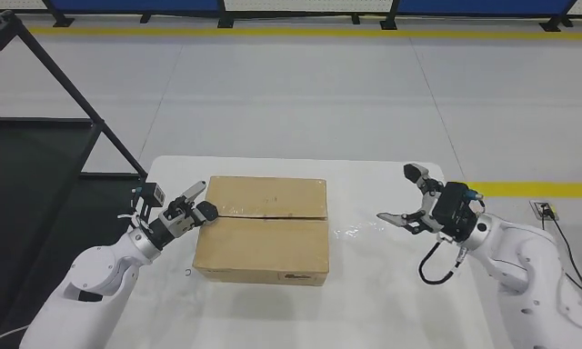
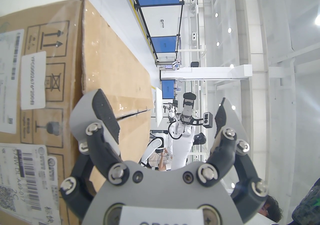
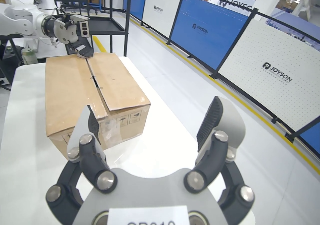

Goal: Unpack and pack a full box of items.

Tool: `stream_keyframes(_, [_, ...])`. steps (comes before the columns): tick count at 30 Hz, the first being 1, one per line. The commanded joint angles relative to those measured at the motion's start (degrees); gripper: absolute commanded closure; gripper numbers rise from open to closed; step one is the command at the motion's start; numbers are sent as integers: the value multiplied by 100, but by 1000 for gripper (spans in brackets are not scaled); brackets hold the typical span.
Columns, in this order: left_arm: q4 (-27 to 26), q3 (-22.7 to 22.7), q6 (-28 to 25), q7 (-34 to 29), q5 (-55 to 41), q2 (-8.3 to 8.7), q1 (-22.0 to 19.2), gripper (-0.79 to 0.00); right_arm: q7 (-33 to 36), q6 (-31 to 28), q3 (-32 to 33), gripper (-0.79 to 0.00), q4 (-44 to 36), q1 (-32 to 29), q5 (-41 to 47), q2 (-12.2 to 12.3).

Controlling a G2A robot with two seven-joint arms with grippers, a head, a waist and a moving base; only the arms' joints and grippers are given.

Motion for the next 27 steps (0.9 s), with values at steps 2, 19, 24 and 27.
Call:
stream_keyframes(2, [0, 0, 0, 0, 0, 0, 0, -785, -938, 737, -23, -785, 32, -425, -627, -4])
stream_keyframes(19, [0, 0, 0, 0, 0, 0, 0, -785, -2215, 1983, -963, -785, 866, -890, -1097, -139])
stream_keyframes(24, [0, 0, 0, 0, 0, 0, 0, -785, -2215, 1983, -963, -785, 866, -890, -1097, -139])
stream_keyframes(27, [0, 0, 0, 0, 0, 0, 0, -785, -2215, 1983, -963, -785, 866, -890, -1097, -139])
